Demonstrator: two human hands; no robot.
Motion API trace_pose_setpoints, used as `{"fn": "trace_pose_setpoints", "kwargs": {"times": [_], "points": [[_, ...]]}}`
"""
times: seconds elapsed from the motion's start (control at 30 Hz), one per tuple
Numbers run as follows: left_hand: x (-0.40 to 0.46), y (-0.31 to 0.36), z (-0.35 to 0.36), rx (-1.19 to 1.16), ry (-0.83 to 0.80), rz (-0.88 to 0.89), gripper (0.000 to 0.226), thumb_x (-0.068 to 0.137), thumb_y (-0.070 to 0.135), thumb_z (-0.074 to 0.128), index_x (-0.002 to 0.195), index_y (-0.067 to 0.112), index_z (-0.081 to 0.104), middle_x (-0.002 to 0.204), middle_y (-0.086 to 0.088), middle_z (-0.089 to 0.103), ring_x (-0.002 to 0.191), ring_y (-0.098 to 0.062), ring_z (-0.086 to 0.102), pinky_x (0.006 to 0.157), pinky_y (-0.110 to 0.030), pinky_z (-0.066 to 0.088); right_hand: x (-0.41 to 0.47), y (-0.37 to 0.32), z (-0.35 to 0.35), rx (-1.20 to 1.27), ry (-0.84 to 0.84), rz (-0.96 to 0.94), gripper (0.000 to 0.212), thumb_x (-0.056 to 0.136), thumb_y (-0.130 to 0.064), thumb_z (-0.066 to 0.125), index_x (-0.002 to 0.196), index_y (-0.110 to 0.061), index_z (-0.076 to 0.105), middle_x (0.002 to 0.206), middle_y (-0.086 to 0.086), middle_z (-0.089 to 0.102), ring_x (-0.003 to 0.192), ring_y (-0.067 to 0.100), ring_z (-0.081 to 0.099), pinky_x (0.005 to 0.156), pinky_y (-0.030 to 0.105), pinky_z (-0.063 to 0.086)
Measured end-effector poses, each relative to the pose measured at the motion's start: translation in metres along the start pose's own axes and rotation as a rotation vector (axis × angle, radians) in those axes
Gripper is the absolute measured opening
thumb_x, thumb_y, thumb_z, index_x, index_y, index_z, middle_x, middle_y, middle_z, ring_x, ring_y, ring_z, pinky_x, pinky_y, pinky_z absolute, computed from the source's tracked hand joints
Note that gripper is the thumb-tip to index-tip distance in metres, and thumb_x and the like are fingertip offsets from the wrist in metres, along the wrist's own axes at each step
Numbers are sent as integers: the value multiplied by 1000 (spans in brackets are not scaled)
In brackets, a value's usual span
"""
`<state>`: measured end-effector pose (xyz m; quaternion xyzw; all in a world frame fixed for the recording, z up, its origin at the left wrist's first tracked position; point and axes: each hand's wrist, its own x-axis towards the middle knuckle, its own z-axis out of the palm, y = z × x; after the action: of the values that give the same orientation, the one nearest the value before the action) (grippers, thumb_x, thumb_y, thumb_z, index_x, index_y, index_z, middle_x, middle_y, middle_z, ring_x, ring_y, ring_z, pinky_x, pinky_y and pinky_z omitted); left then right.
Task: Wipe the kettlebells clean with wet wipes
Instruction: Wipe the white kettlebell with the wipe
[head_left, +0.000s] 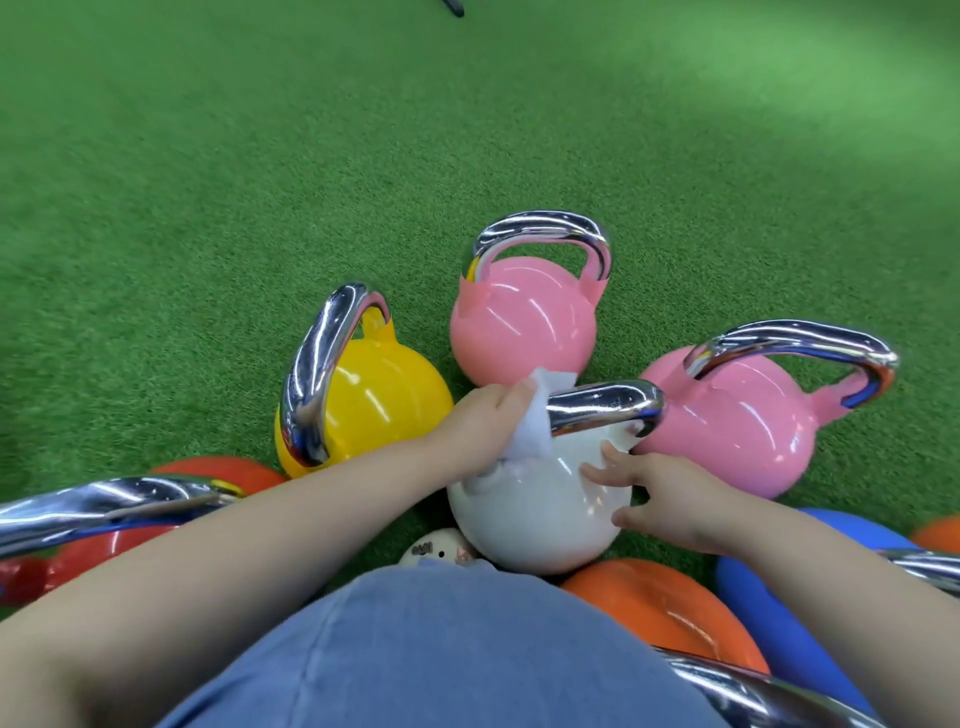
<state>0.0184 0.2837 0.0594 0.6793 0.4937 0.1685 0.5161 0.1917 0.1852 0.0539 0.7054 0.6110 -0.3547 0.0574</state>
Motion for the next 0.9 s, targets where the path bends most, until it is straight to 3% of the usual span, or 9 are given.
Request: {"fn": "trace_pose_setpoints", "kwargs": {"times": [0.07, 0.13, 0.2, 0.27, 0.4, 0.5, 0.67, 0.83, 0.9], "points": [[1, 5, 3, 246, 21, 142, 45, 101, 33, 29, 63, 13, 43, 82, -21, 59, 83, -32, 53, 64, -33, 26, 0, 0, 0, 7, 0, -5, 61, 85, -16, 61, 137, -41, 40, 155, -13, 14, 141, 10, 24, 109, 23, 26], [-5, -4, 7, 358, 150, 349, 50, 99, 43, 24, 61, 16, 45, 72, -12, 56, 80, -35, 55, 61, -35, 27, -1, 0, 1, 19, -1, -6, 62, 85, -16, 61, 137, -42, 39, 155, -13, 14, 141, 10, 24, 109, 22, 26], [-9, -28, 13, 293, 312, 558, 55, 95, 51, 15, 87, 19, 59, 77, -5, 59, 80, -28, 55, 65, -35, 38, -2, -1, 2, 18, -3, -8, 64, 84, -16, 61, 138, -42, 38, 155, -13, 14, 142, 9, 23, 110, 21, 24], [-11, -55, 18, 162, 326, 657, 54, 96, 53, 7, 115, 26, 49, 96, 1, 56, 87, -17, 53, 74, -25, 40, -3, -1, 4, 18, -2, -10, 65, 84, -16, 62, 138, -42, 37, 155, -13, 13, 142, 9, 22, 110, 20, 22], [-19, -97, 31, -83, 227, 330, 61, 91, 59, 33, 125, 9, 41, 113, -5, 49, 103, -10, 49, 89, -22, 37, -3, 0, 5, 11, -5, -5, 67, 83, -16, 63, 139, -43, 35, 155, -13, 12, 142, 9, 22, 110, 19, 21], [-24, -104, 44, -136, 195, 113, 56, 88, 15, 58, 132, 8, 25, 124, -9, 36, 114, -15, 34, 95, -14, 24, -3, -1, 3, 2, -7, -9, 67, 84, -16, 62, 139, -44, 35, 155, -14, 12, 141, 7, 22, 108, 18, 21], [-25, -112, 47, -224, 221, 45, 61, 86, -1, 59, 119, 34, 22, 132, -4, 30, 126, -18, 32, 111, -29, 24, -5, -1, 2, 7, -8, -11, 68, 84, -17, 63, 138, -46, 33, 155, -15, 11, 142, 6, 21, 107, 16, 20], [-25, -98, 54, -33, 434, 145, 43, 83, 7, 65, 119, -2, 42, 112, -3, 31, 108, -15, 30, 93, -16, 20, -5, 0, 3, 28, 7, -27, 69, 83, -16, 64, 137, -46, 33, 155, -14, 12, 142, 4, 19, 109, 17, 20], [-21, -90, 53, -85, 487, 170, 24, 80, 8, 67, 96, 13, 50, 96, 3, 38, 94, -14, 38, 83, -21, 27, -5, 0, 3, 35, 6, -25, 69, 84, -16, 64, 137, -47, 33, 155, -15, 11, 142, 4, 19, 109, 17, 20]]}}
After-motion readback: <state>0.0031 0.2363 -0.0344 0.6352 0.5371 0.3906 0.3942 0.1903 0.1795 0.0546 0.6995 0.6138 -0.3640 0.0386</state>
